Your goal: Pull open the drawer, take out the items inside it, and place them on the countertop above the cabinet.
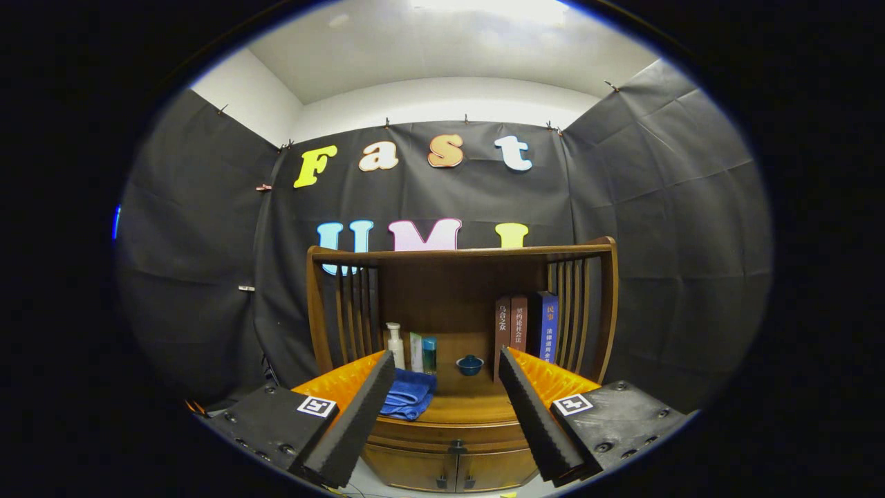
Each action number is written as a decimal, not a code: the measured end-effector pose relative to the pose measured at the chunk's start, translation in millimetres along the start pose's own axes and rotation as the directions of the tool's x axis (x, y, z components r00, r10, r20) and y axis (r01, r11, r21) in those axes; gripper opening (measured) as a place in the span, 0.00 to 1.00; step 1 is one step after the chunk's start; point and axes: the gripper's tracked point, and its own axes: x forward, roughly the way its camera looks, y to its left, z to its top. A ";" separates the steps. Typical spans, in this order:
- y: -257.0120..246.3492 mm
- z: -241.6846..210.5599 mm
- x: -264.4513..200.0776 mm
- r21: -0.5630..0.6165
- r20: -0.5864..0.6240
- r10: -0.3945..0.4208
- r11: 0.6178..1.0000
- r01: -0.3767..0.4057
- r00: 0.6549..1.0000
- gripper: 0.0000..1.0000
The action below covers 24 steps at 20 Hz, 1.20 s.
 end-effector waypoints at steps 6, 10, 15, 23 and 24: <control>-0.1 -15.4 4.6 -0.005 -0.028 0.010 1.000 -0.010 1.000 0.98; -0.9 -37.3 13.4 0.014 -0.042 0.007 1.000 -0.006 0.999 0.98; -5.3 -99.4 30.5 0.006 -0.125 0.000 1.000 0.001 0.992 0.98; -11.6 -205.0 59.3 0.013 -0.286 -0.016 1.000 0.021 0.958 0.99; -10.3 -217.6 63.2 0.017 -0.304 -0.011 1.000 0.017 0.952 0.99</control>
